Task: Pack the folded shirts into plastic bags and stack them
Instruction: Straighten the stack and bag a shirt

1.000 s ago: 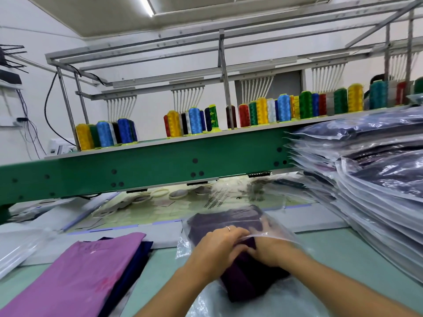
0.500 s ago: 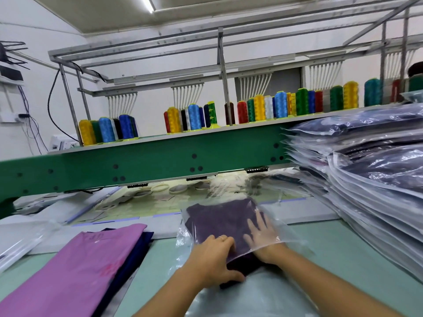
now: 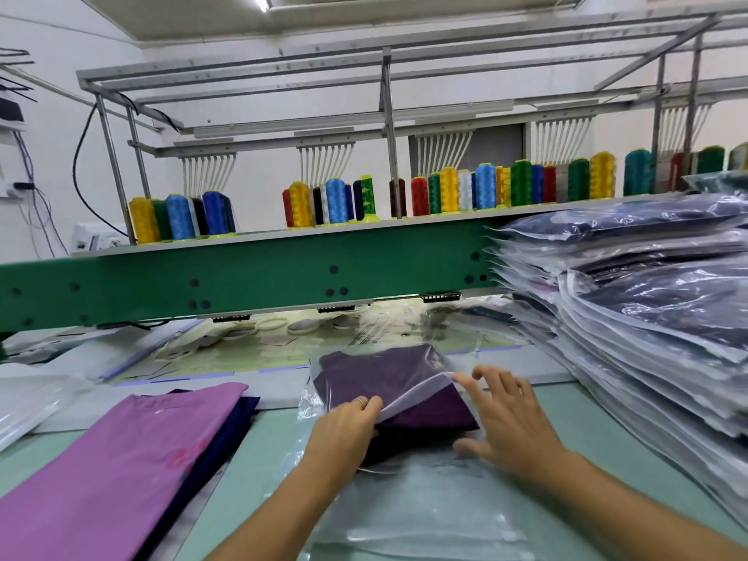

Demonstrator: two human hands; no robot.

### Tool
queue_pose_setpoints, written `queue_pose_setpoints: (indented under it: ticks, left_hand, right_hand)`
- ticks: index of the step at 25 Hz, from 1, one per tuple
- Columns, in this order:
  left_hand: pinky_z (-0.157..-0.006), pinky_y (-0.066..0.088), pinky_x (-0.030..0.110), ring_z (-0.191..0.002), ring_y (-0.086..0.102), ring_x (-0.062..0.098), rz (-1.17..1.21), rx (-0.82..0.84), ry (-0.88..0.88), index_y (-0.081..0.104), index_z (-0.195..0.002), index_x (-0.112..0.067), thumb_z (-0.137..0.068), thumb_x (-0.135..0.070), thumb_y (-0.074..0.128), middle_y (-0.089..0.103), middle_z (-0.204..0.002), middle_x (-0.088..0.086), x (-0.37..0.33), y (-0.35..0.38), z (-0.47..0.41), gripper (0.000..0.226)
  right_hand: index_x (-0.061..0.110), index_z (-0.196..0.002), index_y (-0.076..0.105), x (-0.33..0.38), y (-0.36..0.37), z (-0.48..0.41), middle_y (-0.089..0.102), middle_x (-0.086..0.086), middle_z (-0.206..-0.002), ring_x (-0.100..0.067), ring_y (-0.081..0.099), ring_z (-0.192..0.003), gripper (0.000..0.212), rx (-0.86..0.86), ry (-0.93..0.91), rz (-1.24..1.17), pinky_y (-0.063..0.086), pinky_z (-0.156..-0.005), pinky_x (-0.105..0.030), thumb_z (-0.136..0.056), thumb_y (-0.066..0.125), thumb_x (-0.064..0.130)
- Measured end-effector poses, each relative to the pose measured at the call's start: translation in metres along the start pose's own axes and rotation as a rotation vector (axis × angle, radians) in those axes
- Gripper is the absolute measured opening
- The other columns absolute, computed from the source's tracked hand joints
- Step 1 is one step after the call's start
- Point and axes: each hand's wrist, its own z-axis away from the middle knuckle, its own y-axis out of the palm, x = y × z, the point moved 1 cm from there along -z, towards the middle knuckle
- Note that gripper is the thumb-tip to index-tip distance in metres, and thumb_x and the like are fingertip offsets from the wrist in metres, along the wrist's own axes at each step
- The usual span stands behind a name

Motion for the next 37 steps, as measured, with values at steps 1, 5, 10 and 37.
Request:
queue_pose_setpoints:
  ticks: [1, 5, 10, 37]
  left_hand:
    - [-0.067, 0.045, 0.039, -0.097, 0.059, 0.026, 0.003, -0.012, 0.027, 0.042, -0.111, -0.023, -0.101, -0.030, 0.054, 0.052, -0.105, -0.003, 0.002, 0.001, 0.000, 0.018]
    - [-0.071, 0.045, 0.035, -0.096, 0.052, 0.019, 0.083, 0.097, 0.061, 0.041, -0.105, -0.026, -0.092, -0.059, 0.056, 0.046, -0.101, -0.010, 0.012, 0.004, 0.011, 0.038]
    - [-0.074, 0.050, 0.043, -0.100, 0.054, 0.028, -0.009, 0.156, 0.074, 0.043, -0.112, -0.020, -0.093, -0.015, 0.053, 0.050, -0.111, 0.000, 0.022, -0.001, 0.018, 0.023]
    - [-0.099, 0.043, 0.043, -0.120, 0.051, 0.031, 0.081, 0.214, -0.303, 0.048, -0.124, -0.018, -0.094, -0.021, 0.046, 0.054, -0.130, 0.007, 0.049, -0.010, -0.044, 0.030]
  right_hand:
    - [0.035, -0.144, 0.037, 0.000, 0.004, -0.003, 0.050, 0.000, -0.123, -0.023, 0.052, -0.109, 0.095, 0.061, 0.023, 0.004, 0.044, -0.086, -0.036, -0.061, 0.069, 0.069]
    - [0.039, -0.144, 0.020, 0.009, 0.016, -0.012, 0.063, 0.007, -0.076, -0.020, 0.058, -0.058, 0.113, 0.056, 0.038, -0.068, 0.033, -0.049, -0.029, -0.055, 0.089, 0.034]
    - [0.035, -0.109, 0.060, 0.006, 0.015, -0.014, 0.058, 0.008, -0.058, -0.021, 0.053, -0.048, 0.068, -0.109, -0.068, 0.019, 0.037, -0.038, -0.027, -0.049, 0.089, 0.021]
    - [0.031, -0.115, 0.063, -0.003, 0.025, -0.059, 0.058, 0.006, -0.117, -0.019, 0.053, -0.114, 0.020, 0.146, 0.371, -0.495, 0.045, -0.098, -0.039, -0.095, 0.057, 0.032]
